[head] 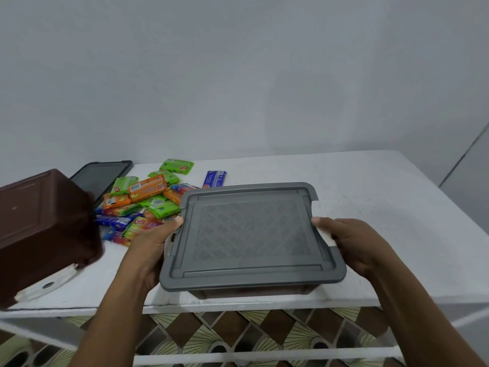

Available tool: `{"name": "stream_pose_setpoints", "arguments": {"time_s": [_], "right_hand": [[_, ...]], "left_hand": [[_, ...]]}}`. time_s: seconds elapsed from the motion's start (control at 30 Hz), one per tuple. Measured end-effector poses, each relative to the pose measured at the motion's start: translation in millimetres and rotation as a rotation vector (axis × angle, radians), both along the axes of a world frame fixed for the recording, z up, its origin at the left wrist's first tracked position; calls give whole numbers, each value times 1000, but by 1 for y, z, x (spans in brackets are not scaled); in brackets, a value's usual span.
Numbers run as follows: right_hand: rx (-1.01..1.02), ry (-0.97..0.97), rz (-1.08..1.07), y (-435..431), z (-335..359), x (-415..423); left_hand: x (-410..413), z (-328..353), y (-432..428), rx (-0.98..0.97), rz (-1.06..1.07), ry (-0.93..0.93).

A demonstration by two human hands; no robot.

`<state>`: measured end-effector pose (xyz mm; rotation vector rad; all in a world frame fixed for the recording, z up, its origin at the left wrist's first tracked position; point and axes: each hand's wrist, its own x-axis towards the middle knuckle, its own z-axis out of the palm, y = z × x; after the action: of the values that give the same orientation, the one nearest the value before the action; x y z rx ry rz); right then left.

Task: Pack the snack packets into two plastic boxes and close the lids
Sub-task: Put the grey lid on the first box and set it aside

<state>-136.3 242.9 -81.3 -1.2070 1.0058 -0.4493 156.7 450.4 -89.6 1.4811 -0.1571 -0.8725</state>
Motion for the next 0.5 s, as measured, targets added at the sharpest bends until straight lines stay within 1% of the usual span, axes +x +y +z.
{"name": "stream_pose_setpoints", "arguments": {"time_s": [0.17,0.27,0.37,0.5], "right_hand": [[-87,56,-73,3,1,6],[-116,52,-121,7,1,7],[-128,53,-143,9,2,8],[-113,51,-139,10,3,8]], "left_hand": [[-3,3,1,-14,-19,1],[-1,0,10,1,-74,107],[5,-3,21,-20,-55,178],[4,-3,24,-30,-13,165]]}}
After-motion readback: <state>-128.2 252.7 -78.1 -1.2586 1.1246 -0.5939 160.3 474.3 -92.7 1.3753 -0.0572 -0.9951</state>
